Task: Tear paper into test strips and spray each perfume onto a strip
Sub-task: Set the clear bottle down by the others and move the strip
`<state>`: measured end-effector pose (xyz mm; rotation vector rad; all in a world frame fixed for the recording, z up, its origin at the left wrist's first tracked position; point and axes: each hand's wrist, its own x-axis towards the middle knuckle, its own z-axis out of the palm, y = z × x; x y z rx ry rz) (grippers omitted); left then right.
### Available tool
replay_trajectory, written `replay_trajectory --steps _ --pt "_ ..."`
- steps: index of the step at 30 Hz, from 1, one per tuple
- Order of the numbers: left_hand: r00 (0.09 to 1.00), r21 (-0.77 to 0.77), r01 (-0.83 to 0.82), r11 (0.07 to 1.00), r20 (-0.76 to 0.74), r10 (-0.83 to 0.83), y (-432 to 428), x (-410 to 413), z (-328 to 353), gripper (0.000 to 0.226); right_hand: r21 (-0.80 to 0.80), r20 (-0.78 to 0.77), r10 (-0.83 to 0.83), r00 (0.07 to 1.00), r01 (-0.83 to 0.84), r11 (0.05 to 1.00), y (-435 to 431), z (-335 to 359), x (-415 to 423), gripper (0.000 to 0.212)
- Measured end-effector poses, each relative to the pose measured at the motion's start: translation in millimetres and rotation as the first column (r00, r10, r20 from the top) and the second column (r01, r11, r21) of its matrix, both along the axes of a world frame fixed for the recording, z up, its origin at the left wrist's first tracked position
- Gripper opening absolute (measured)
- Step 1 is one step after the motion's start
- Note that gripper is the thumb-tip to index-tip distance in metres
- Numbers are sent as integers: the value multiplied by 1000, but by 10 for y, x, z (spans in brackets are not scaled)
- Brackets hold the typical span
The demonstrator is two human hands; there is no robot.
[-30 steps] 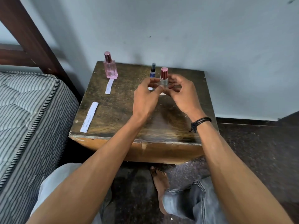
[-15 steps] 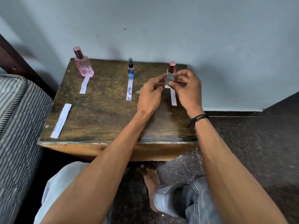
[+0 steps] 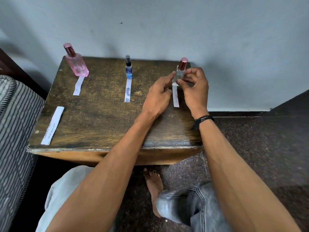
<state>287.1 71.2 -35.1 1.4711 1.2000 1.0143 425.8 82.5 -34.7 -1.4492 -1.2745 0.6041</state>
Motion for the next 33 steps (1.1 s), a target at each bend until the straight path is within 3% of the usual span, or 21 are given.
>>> replay_trajectory --steps 19,33 --pt "997 -15 -5 1000 -74 4 -7 20 0 68 -25 97 -2 995 4 1000 54 -44 -27 31" --pt "995 -5 -5 1000 -100 5 -16 43 25 71 -51 87 -2 996 6 999 57 -43 -27 33"
